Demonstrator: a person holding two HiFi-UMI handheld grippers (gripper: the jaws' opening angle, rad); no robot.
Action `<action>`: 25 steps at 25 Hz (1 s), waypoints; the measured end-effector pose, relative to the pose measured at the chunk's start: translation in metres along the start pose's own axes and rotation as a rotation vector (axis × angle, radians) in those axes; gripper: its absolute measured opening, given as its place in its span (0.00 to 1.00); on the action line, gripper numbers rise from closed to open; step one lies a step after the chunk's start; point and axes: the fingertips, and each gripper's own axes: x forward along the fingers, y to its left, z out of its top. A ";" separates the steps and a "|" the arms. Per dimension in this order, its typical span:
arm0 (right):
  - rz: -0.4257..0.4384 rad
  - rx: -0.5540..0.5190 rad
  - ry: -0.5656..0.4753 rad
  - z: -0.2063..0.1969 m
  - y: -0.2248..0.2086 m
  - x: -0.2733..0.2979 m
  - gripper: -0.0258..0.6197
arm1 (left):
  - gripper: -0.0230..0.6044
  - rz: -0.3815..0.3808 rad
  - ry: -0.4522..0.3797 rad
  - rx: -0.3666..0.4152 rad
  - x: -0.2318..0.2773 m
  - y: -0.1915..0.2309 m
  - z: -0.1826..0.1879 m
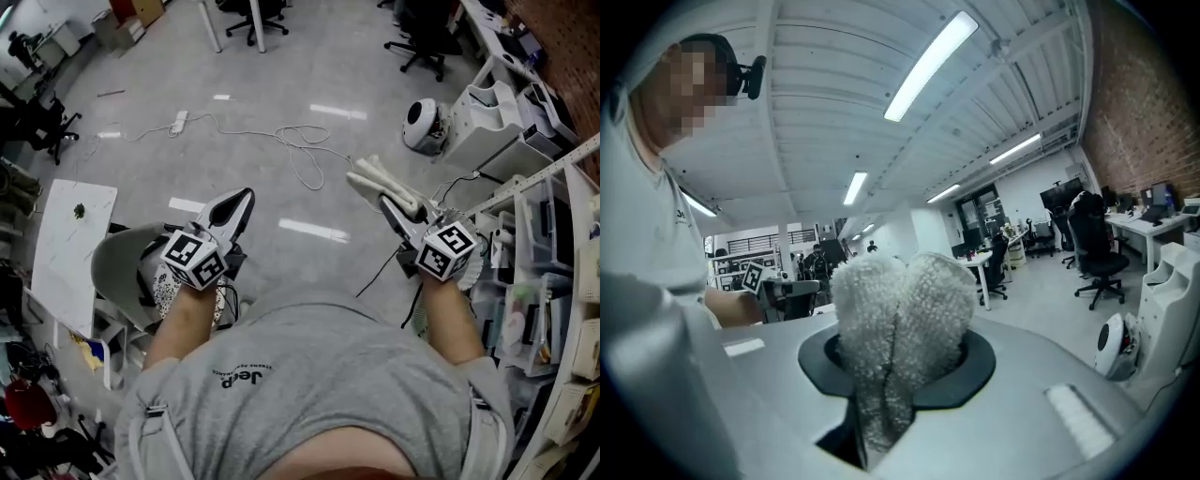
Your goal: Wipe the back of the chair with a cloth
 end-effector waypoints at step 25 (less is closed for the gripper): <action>0.957 -0.183 0.403 -0.141 0.464 0.517 0.18 | 0.13 0.931 -0.199 -0.099 -0.503 0.253 -0.056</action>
